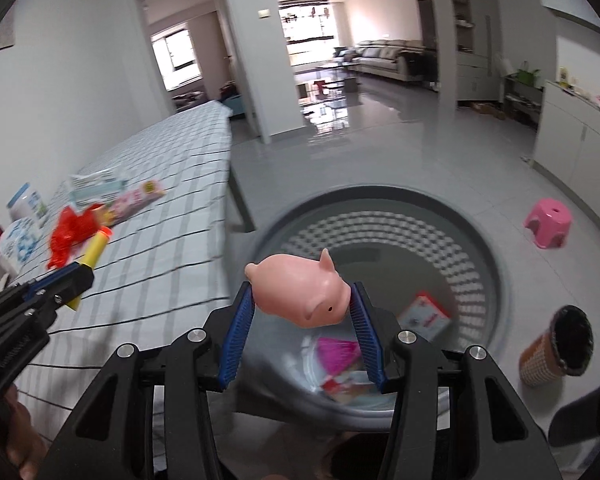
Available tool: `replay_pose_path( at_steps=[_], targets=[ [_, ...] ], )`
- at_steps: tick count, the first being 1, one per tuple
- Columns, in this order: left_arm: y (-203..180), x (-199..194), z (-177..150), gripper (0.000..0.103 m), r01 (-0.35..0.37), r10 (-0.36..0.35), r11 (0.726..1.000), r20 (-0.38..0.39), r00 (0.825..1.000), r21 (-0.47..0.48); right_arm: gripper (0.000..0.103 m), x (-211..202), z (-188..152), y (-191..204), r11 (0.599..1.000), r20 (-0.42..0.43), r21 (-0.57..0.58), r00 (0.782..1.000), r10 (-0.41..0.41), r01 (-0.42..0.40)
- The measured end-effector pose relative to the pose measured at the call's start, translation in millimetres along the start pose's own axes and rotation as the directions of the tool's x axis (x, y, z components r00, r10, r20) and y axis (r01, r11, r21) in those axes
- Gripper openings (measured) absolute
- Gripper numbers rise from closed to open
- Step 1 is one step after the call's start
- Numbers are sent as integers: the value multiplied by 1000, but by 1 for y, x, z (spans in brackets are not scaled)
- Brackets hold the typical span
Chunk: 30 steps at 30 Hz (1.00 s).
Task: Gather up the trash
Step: 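Carry the dart and pig over the grey basket and open both grippers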
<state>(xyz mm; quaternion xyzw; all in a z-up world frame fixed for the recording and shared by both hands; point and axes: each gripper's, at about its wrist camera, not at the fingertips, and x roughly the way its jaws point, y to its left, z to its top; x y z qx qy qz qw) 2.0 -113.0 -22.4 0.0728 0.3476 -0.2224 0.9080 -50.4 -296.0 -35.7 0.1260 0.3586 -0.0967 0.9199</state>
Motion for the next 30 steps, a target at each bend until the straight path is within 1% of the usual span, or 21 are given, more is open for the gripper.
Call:
replay_pose_path(
  at_steps=[5, 12, 21, 30],
  targets=[
    [-25, 19, 6, 12, 51, -50, 998, -25, 998, 41, 47, 7, -3, -33, 998, -18, 60, 999, -30, 31],
    [-55, 48, 11, 12, 100, -95, 991, -65, 993, 85, 47, 20, -6, -54, 995, -48, 88, 998, -36, 40],
    [-77, 85, 20, 12, 117, -103, 988, -135, 985, 104, 48, 43, 2, -71, 994, -86, 107, 996, -16, 26],
    [-87, 99, 23, 12, 122, -104, 987, -170, 980, 101, 48, 53, 6, -79, 993, -89, 120, 996, -3, 14]
  ],
)
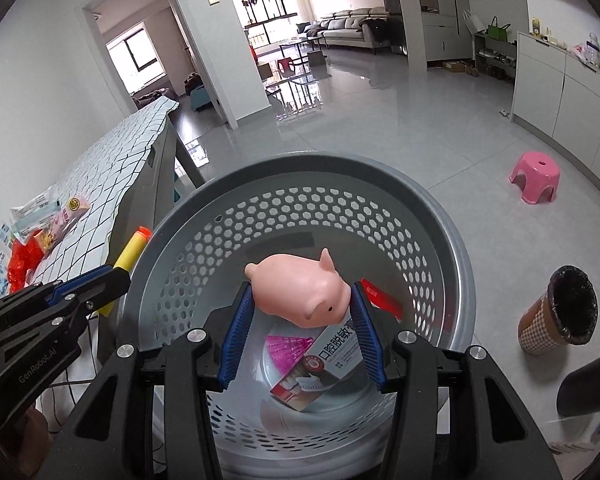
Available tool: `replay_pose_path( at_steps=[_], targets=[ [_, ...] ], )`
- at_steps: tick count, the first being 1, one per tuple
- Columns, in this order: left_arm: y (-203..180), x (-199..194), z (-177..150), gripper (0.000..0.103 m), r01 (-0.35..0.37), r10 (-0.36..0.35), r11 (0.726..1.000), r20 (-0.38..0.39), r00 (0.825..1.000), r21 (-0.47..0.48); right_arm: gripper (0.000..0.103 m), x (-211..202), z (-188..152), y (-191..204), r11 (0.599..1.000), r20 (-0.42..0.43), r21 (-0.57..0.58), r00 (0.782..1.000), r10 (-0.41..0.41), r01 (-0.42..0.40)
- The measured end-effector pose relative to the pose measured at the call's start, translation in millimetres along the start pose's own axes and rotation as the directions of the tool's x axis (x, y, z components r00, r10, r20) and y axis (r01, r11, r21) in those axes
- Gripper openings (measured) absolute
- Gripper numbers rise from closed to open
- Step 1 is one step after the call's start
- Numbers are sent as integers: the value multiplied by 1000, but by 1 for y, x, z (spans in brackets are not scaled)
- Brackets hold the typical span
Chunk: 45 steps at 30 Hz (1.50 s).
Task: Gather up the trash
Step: 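Carry the dart and pig over the grey basket and open both grippers, then move both open grippers back from the basket toward the table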
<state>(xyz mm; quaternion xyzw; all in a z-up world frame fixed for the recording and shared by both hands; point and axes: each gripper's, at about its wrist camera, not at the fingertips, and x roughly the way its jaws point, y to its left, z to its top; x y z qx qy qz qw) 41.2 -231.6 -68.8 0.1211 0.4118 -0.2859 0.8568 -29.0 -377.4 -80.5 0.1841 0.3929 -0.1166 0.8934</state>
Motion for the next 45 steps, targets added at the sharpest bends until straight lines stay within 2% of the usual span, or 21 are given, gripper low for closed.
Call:
replay_pose_path(
  at_steps=[13, 17, 18, 20, 45],
  targets=[
    [-2, 1, 7, 14, 2, -2, 1000, -1, 1000, -4, 48, -2, -1, -9, 1000, 1, 16, 1000, -5, 5],
    [0, -1, 8, 31, -2, 2, 1000, 0, 1000, -16, 53, -6, -1, -11, 1000, 16, 26, 1000, -8, 8],
    [0, -3, 8, 32, -6, 6, 1000, 4, 1000, -17, 56, -7, 0, -12, 1000, 19, 29, 1000, -7, 6],
    [2, -4, 8, 32, -8, 8, 1000, 7, 1000, -20, 60, -9, 0, -13, 999, 26, 33, 1000, -8, 7],
    [0, -34, 0, 34, -20, 20, 1000, 48, 999, -12, 60, -34, -5, -9, 999, 64, 42, 998, -8, 5]
  ],
)
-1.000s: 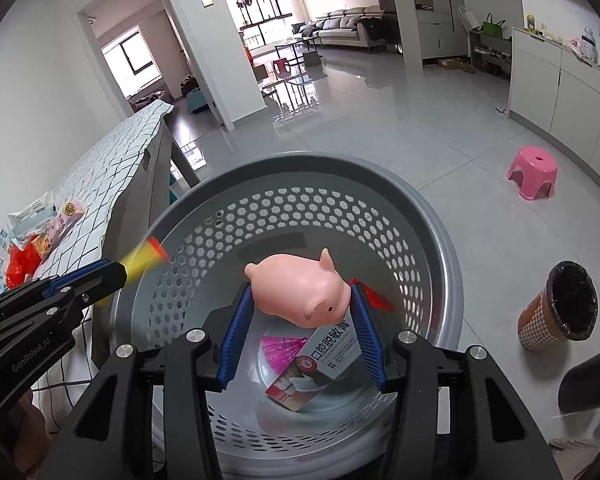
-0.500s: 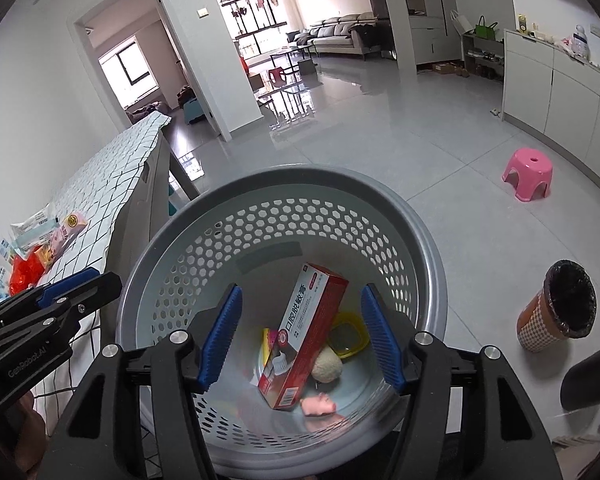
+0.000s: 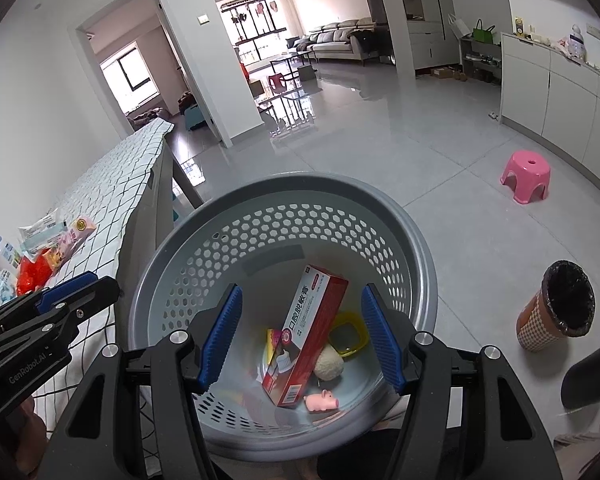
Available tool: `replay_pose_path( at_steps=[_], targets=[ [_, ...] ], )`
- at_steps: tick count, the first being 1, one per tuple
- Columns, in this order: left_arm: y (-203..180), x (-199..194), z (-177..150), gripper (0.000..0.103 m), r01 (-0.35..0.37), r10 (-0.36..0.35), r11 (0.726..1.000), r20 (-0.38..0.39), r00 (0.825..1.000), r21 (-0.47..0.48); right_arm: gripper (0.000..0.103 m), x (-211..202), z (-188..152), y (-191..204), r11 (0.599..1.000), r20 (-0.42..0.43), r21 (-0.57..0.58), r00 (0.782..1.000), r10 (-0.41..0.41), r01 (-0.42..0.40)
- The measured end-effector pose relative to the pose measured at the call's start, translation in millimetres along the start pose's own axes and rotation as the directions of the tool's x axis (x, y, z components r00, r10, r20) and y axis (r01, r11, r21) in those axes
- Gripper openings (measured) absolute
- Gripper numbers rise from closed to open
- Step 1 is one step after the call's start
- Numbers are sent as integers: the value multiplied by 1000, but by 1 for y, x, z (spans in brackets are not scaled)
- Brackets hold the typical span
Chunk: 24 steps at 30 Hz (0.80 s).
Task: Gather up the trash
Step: 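Move both open grippers back from the basket toward the table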
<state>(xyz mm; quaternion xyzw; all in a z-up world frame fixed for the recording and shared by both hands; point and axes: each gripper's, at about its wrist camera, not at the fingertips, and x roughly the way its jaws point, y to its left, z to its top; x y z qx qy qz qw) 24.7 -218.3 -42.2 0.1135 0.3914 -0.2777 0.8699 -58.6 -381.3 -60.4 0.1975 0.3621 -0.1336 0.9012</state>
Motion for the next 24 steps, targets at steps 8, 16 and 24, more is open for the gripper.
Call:
replay_pose_path(
  at_steps=[8, 16, 24],
  targets=[
    [3, -24, -6, 54, -16, 16, 1000, 57, 998, -11, 60, -16, -4, 7, 1000, 23, -16, 1000, 5, -5],
    [9, -43, -11, 60, -21, 22, 1000, 88, 996, -22, 60, -33, -10, 21, 999, 41, -42, 999, 10, -9],
    [26, -59, -21, 75, -25, 30, 999, 115, 993, -46, 66, -44, -15, 40, 997, 56, -78, 998, 13, -9]
  ],
)
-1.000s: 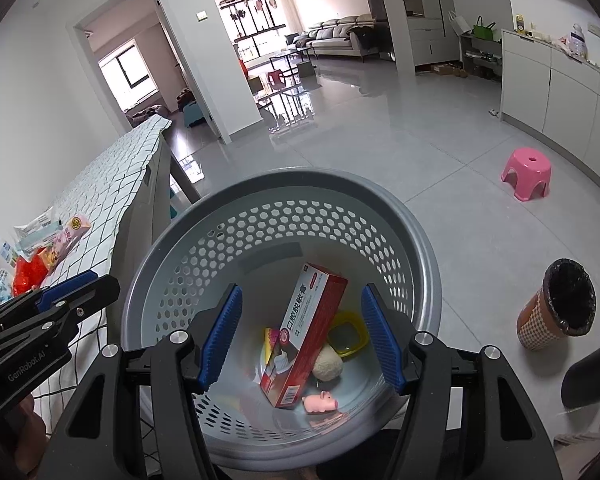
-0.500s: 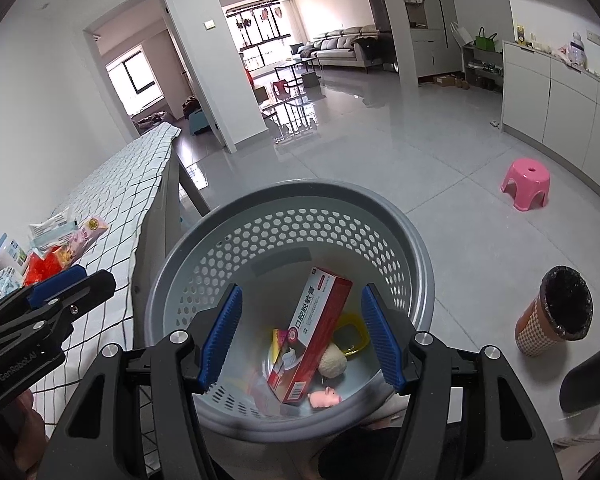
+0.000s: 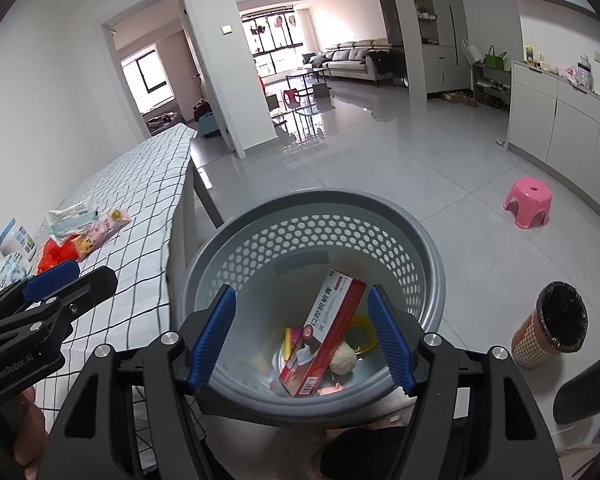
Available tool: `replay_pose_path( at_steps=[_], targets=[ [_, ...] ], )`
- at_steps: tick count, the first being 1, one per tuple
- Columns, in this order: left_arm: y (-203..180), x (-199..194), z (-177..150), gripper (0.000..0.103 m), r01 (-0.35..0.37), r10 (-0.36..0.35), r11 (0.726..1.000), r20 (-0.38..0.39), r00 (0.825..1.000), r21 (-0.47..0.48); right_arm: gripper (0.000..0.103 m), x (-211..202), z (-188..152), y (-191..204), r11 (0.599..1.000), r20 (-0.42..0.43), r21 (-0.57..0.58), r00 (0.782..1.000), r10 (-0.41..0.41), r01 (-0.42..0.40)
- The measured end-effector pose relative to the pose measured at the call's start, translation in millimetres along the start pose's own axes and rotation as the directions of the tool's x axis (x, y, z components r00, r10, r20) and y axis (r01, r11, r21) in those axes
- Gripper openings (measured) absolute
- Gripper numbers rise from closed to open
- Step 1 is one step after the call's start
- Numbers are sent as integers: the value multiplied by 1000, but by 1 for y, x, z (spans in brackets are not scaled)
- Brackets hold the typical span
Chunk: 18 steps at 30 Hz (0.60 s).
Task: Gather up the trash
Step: 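Move both open grippers back from the basket toward the table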
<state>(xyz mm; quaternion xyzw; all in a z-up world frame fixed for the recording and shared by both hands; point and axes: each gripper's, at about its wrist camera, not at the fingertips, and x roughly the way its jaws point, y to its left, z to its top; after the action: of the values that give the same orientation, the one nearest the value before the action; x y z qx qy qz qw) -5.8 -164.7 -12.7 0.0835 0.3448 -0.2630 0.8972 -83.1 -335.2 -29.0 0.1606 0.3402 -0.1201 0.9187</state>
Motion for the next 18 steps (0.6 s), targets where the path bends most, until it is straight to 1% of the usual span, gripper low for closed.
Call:
replay_pose_path(
  at_steps=[2, 4, 7, 9, 14, 18],
  targets=[
    [7, -4, -2, 79, -1, 1, 1000, 5, 1000, -10, 67, -1, -2, 6, 1000, -1, -10, 1000, 2, -2],
    [13, -8, -3, 82, -9, 9, 1000, 13, 1000, -20, 72, -2, -3, 13, 1000, 4, -20, 1000, 4, -4],
    [23, -15, -6, 86, -33, 34, 999, 28, 999, -32, 75, -4, -5, 24, 999, 12, -32, 1000, 12, -12],
    [30, -19, -9, 91, -49, 51, 998, 39, 998, -42, 78, -5, -7, 30, 999, 14, -40, 1000, 23, -23],
    [47, -28, -16, 92, -81, 84, 995, 43, 995, -66, 80, -1, -13, 45, 997, -3, -61, 999, 49, -49],
    [61, -36, -25, 94, -126, 129, 989, 40, 991, -75, 81, 5, -19, 60, 994, -12, -74, 997, 83, -83]
  ],
)
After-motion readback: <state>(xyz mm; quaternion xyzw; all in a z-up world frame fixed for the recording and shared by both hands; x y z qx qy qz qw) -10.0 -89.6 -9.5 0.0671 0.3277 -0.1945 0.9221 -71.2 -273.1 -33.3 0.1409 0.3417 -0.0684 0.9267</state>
